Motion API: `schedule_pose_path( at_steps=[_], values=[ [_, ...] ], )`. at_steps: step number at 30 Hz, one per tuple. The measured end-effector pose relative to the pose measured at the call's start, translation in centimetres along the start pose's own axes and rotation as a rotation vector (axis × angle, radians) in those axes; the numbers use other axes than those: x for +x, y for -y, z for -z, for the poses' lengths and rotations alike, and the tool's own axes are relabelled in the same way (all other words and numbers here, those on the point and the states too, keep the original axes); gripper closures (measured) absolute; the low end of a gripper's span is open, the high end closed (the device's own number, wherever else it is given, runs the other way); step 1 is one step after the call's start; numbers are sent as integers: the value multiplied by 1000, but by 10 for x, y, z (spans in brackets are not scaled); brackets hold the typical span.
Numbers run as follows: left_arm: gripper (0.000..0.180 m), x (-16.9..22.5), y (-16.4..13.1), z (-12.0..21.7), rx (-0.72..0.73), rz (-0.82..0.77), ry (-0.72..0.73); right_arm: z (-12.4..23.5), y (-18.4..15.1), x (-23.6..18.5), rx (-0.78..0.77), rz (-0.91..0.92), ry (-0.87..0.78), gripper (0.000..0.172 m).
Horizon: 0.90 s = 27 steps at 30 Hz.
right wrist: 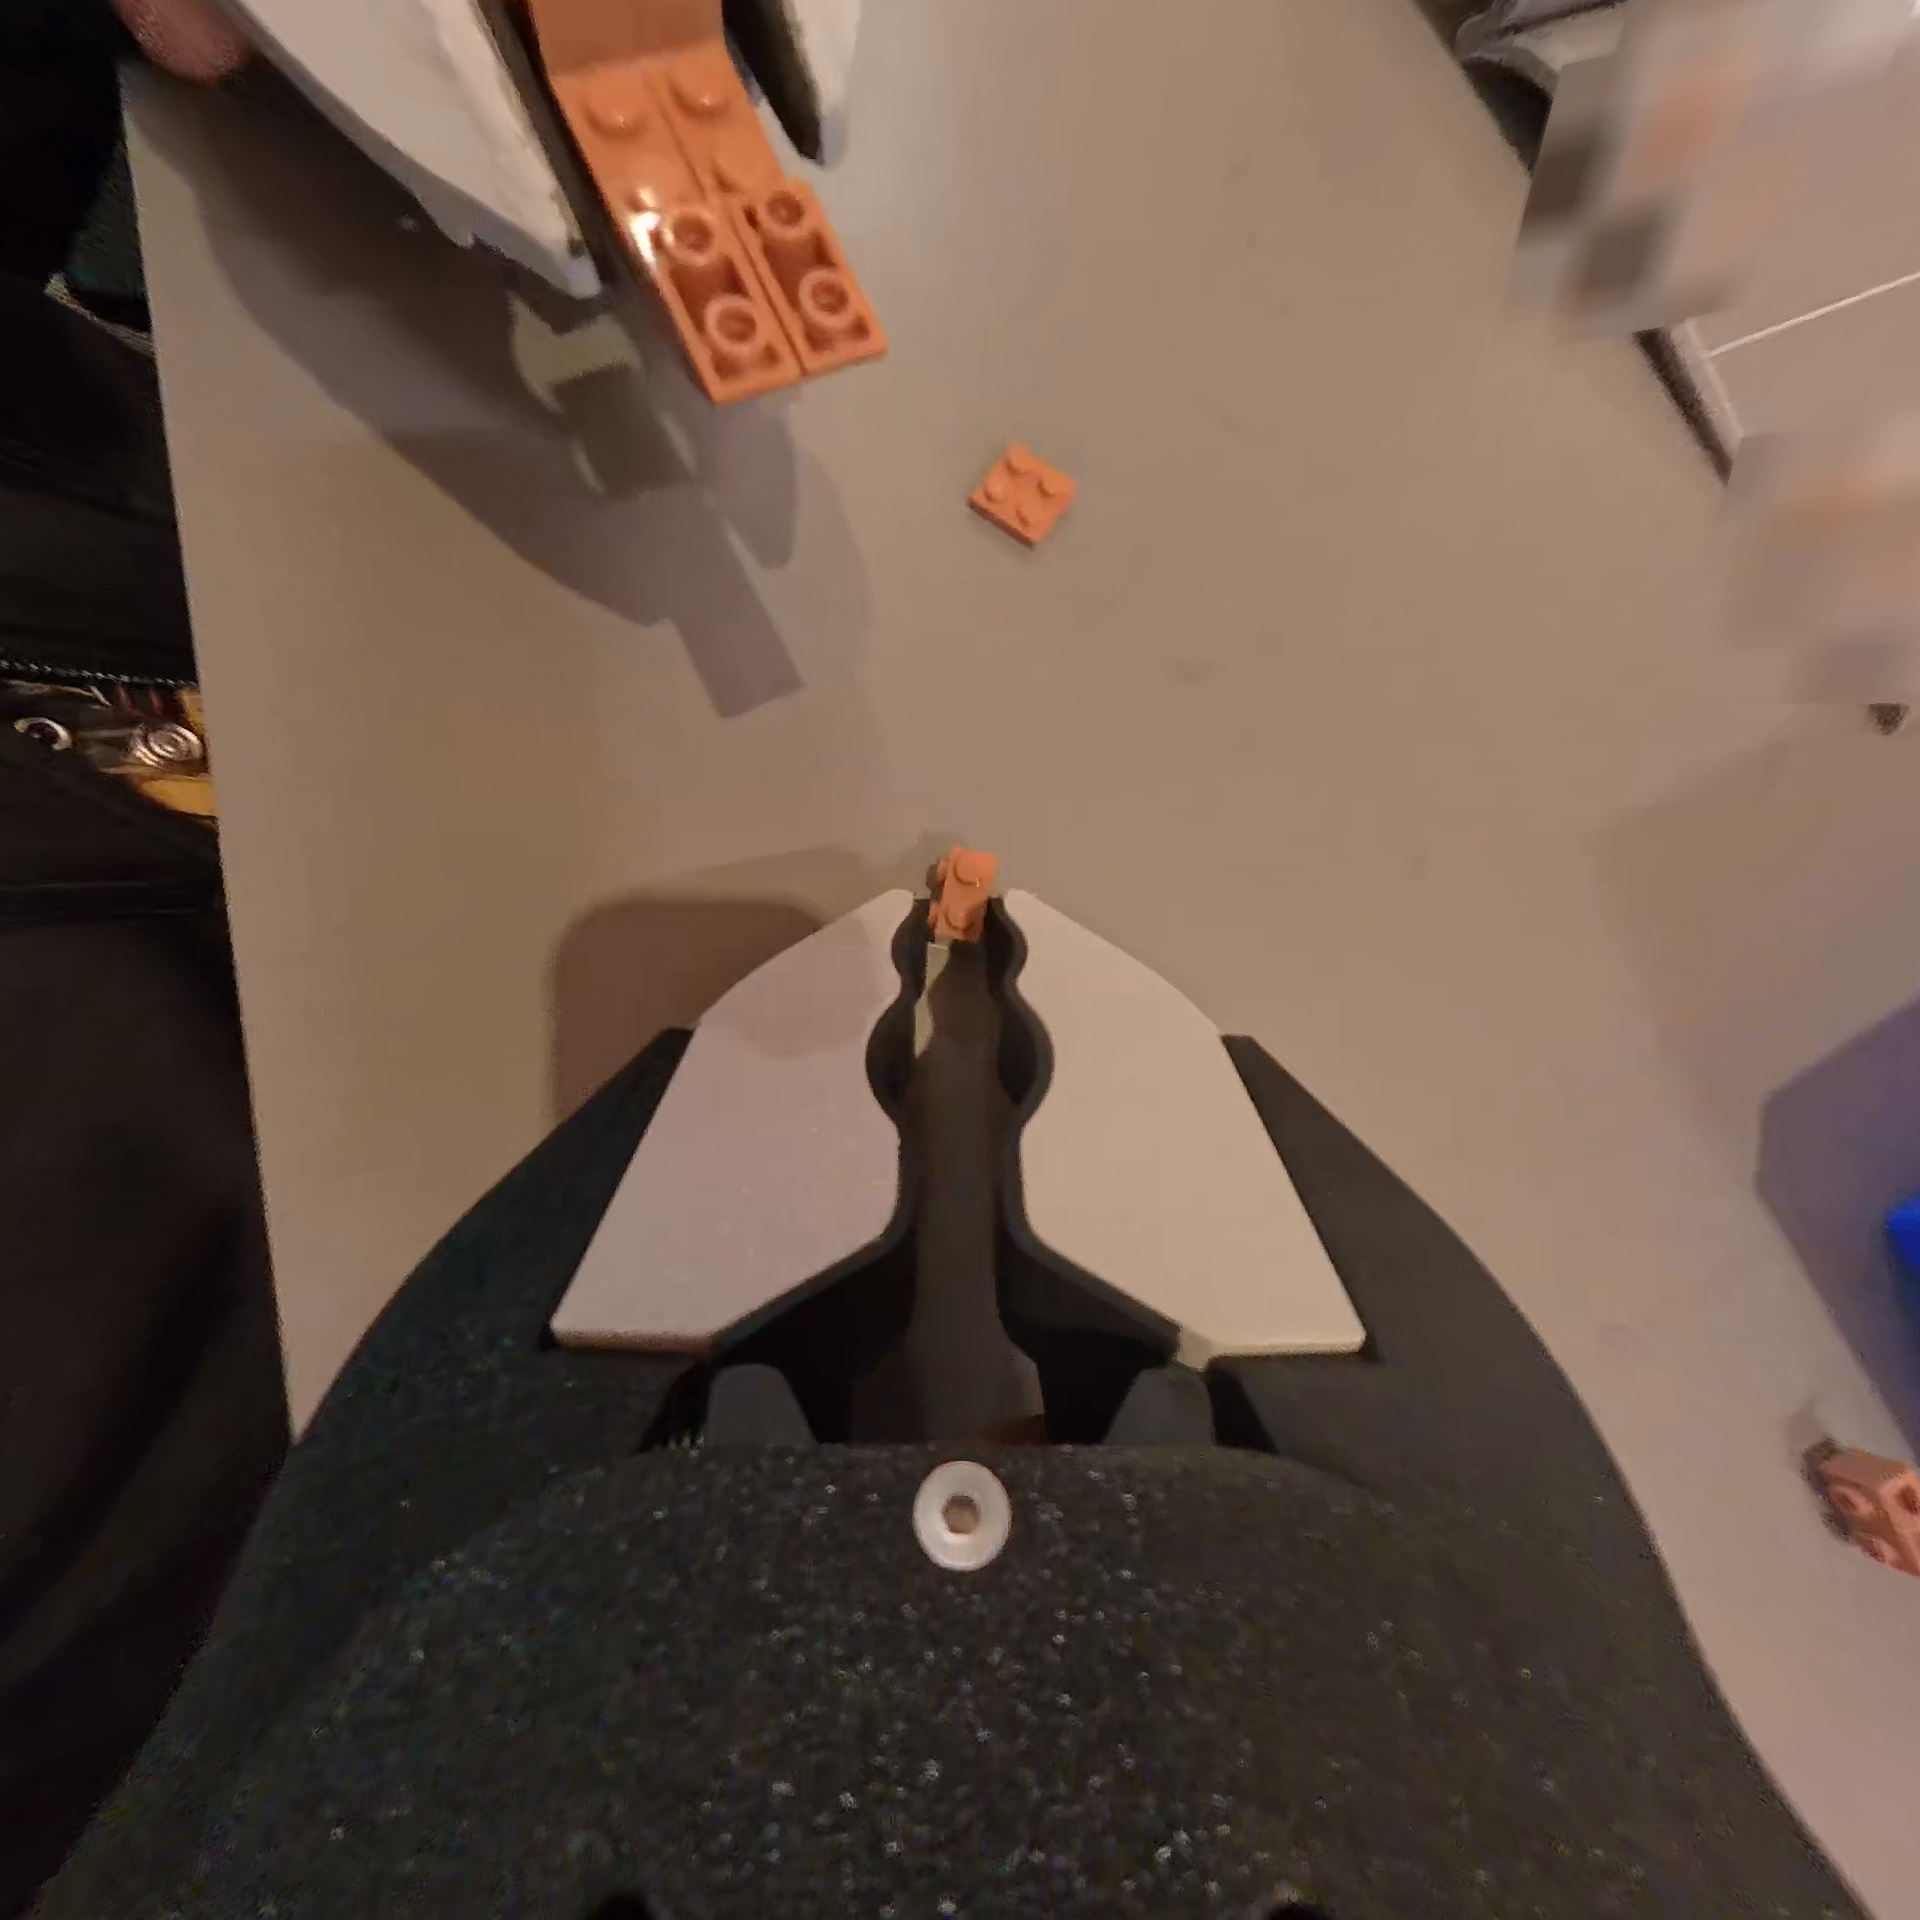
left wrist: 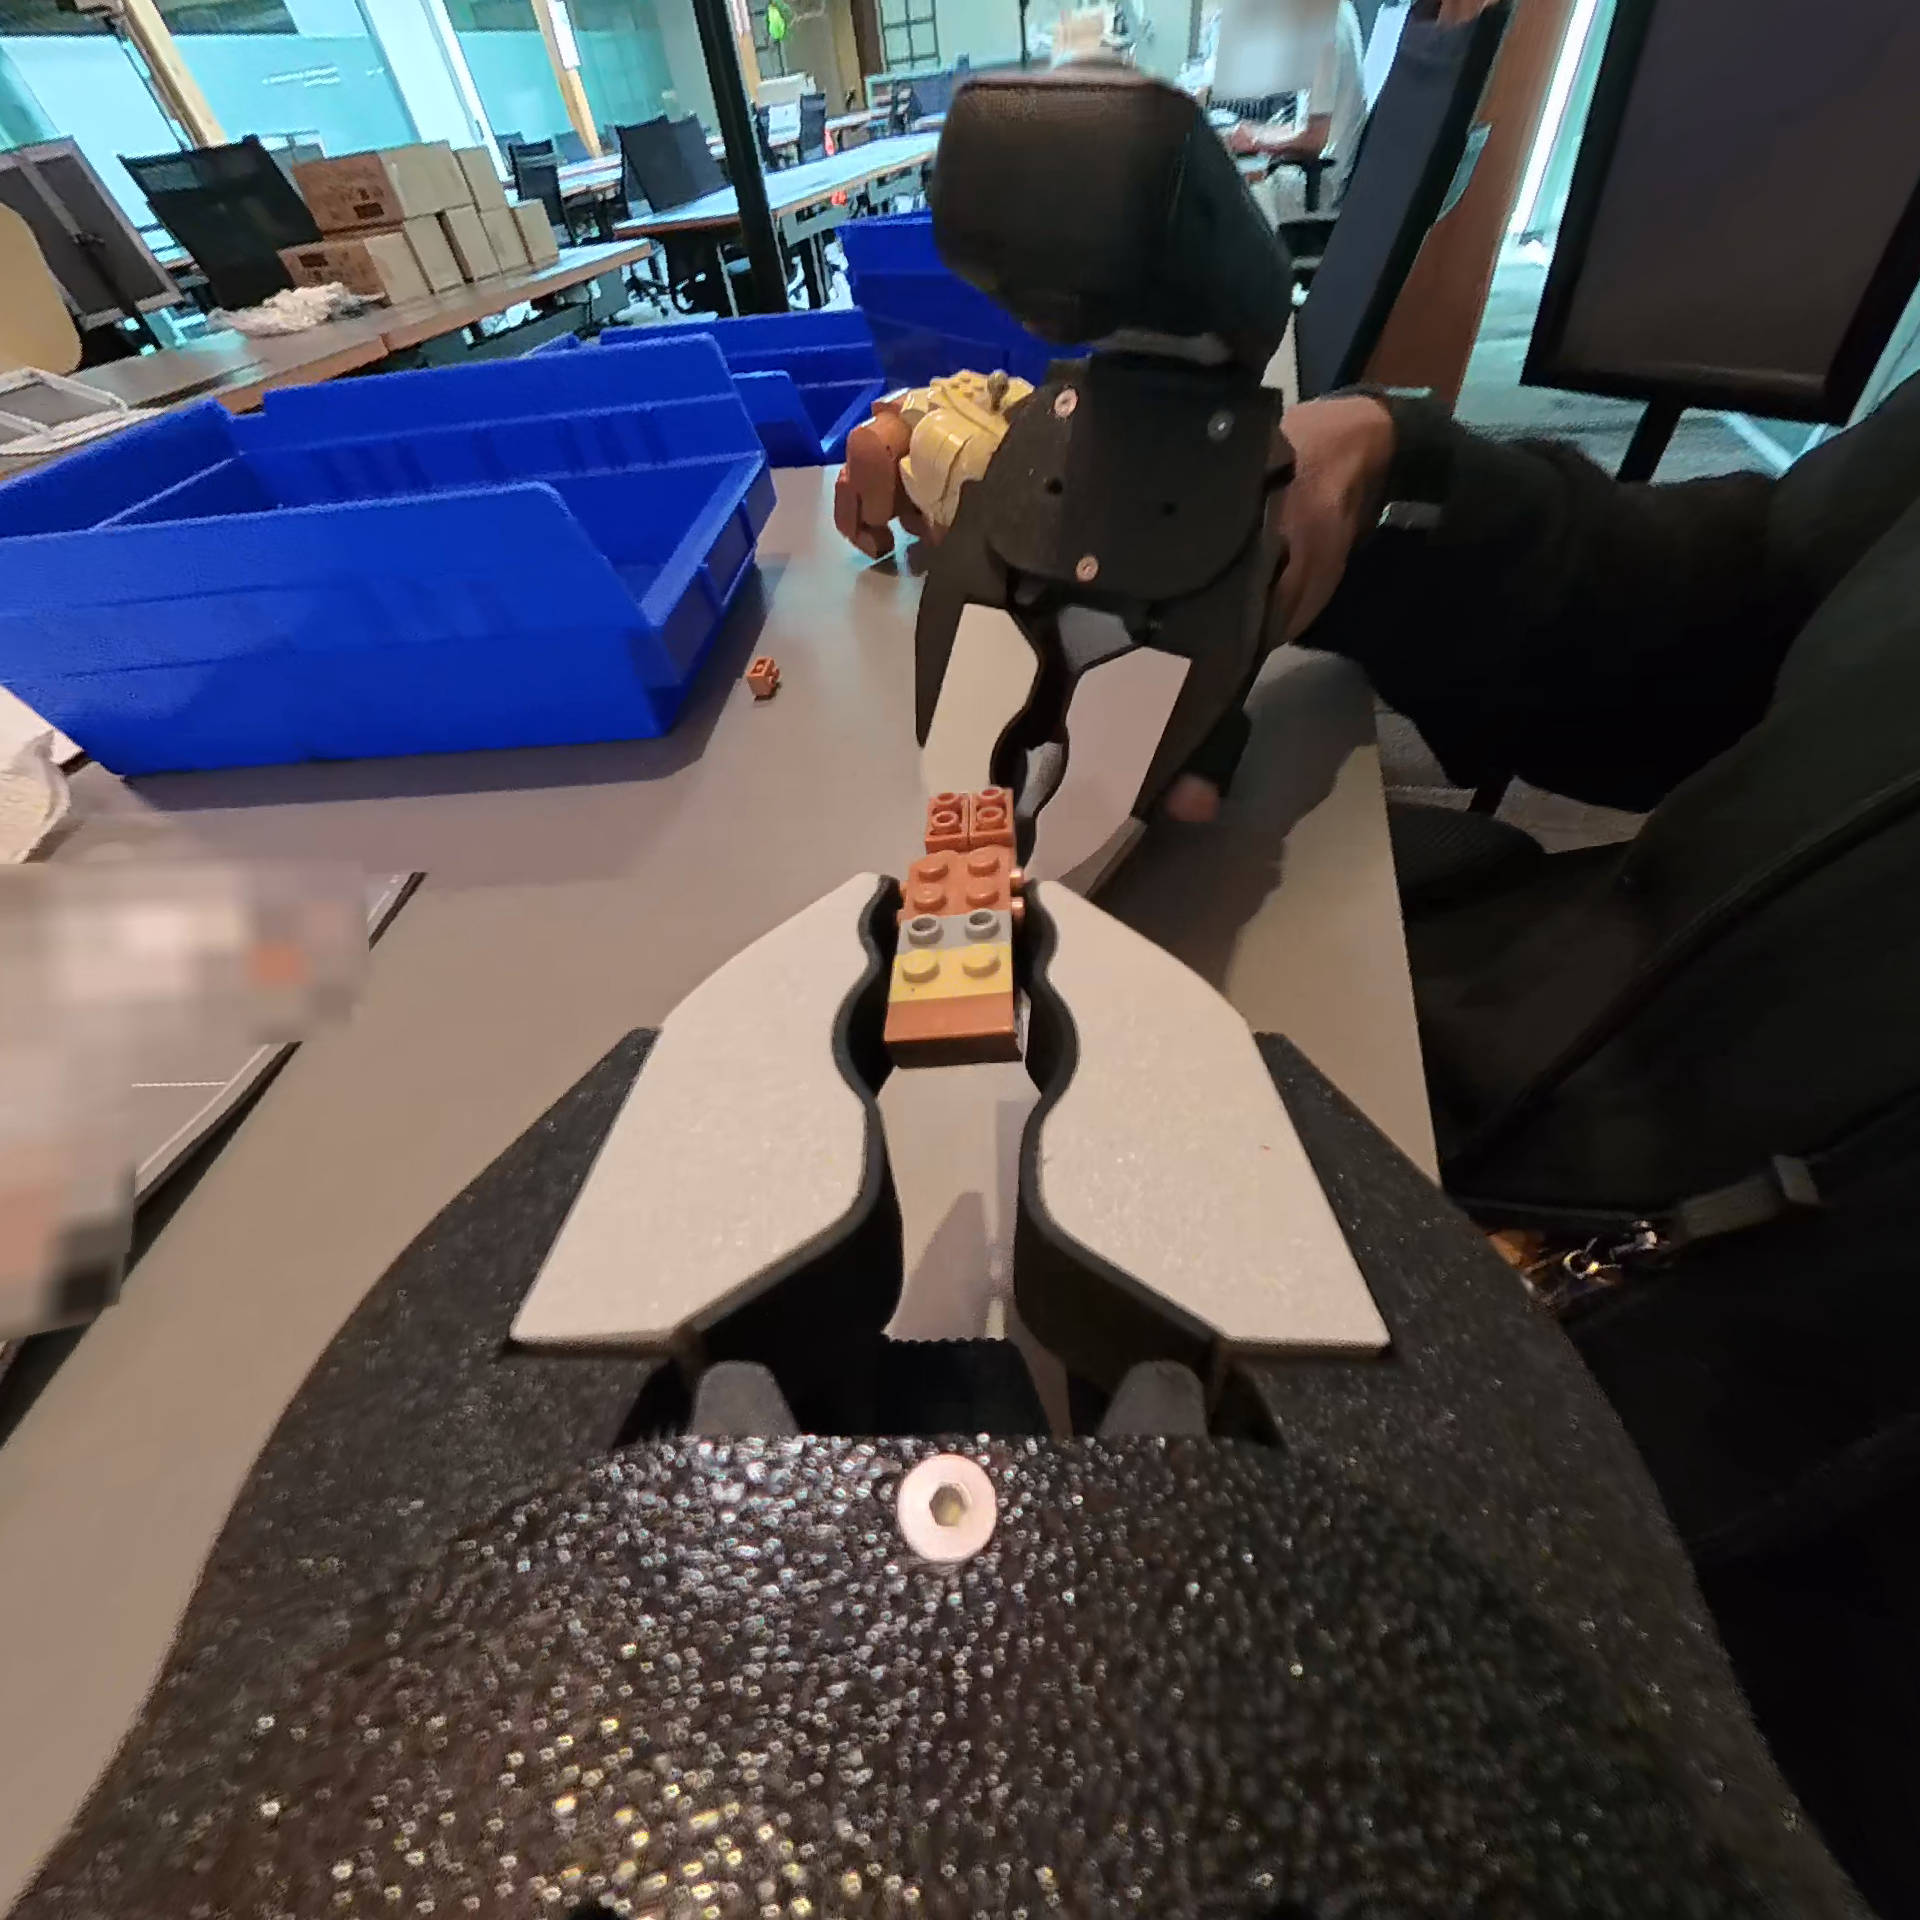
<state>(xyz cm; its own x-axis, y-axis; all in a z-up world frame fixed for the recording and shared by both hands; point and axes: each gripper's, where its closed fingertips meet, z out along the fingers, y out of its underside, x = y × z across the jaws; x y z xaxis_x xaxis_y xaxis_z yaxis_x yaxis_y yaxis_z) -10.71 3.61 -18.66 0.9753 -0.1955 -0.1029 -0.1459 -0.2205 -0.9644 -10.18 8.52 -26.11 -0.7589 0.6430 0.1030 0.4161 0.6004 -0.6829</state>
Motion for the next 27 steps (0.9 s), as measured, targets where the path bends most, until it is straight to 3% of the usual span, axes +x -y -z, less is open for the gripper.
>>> schedule_pose_path(
  at_steps=[3, 10, 16, 27],
  values=[
    [160, 4, 7, 2, 46, 26, -39, 12, 11, 1, 76, 42, -4, 161],
    [159, 20, 19, 6, 132, 71, -159, 82, 84, -37, 342, 191, 102, 161],
    [160, 31, 19, 5, 133, 26, -198, 68, 101, -58, 192, 338, 129, 161],
    [159, 35, 21, 6, 143, 5, -217, 61, 96, -57, 101, 342, 160, 162]
  ],
)
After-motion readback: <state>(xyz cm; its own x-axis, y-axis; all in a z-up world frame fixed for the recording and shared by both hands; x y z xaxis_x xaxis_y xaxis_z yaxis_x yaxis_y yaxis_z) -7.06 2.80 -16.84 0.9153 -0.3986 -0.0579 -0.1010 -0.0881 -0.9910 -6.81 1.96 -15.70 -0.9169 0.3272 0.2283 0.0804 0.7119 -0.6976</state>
